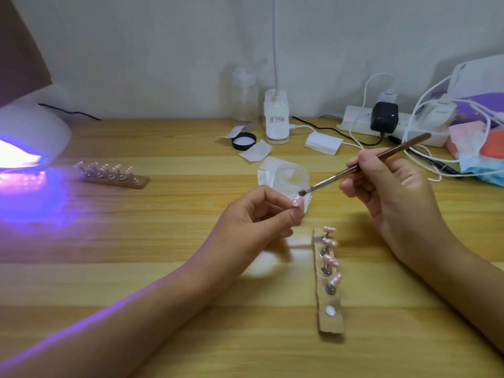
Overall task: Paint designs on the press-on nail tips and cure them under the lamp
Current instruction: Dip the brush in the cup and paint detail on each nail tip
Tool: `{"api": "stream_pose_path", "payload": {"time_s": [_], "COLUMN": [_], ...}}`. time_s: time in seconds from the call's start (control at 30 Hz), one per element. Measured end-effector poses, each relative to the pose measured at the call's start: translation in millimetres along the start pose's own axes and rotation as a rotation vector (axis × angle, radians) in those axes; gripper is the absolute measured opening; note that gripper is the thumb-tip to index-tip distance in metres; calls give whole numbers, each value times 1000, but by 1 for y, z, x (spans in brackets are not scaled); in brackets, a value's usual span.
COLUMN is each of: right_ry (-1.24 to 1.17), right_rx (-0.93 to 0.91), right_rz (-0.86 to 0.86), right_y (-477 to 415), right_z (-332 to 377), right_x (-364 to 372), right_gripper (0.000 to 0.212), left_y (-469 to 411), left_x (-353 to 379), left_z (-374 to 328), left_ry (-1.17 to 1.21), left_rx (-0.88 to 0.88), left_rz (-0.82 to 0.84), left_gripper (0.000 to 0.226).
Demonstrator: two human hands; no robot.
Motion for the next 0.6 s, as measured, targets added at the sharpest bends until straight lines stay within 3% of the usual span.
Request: {"api": "stream_pose_path", "payload": {"time_s": [0.13,0.23,0.43,0.6], "right_ry": [30,18,10,17], "right_rx": [-44,-43,-41,-28], "right_rz": [-82,-102,-112,-125], "right_y": [-6,-8,-9,-10], "right_z": [-1,-2,-2,-3], "right_x": [-10,-13,-14,-17], "right_gripper": [17,15,19,20], "left_y": [5,16,34,34], "left_x": [3,5,18,20], "left_z": [-6,-14,-27,-18], "left_ry": [-3,-82,-547,-763], "left_rx": [33,194,611,671], "left_rz": [21,5,138,236], "left_gripper": [7,10,6,19]}}
Point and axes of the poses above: each hand's wrist, its own y-axis away from the middle knuckle, its own x-axis out of the palm, z = x × y, the point moved 2 cm from there along -y, towards the middle knuckle, and after that the axes turned 10 degrees about -y, right-handed, at the moved point
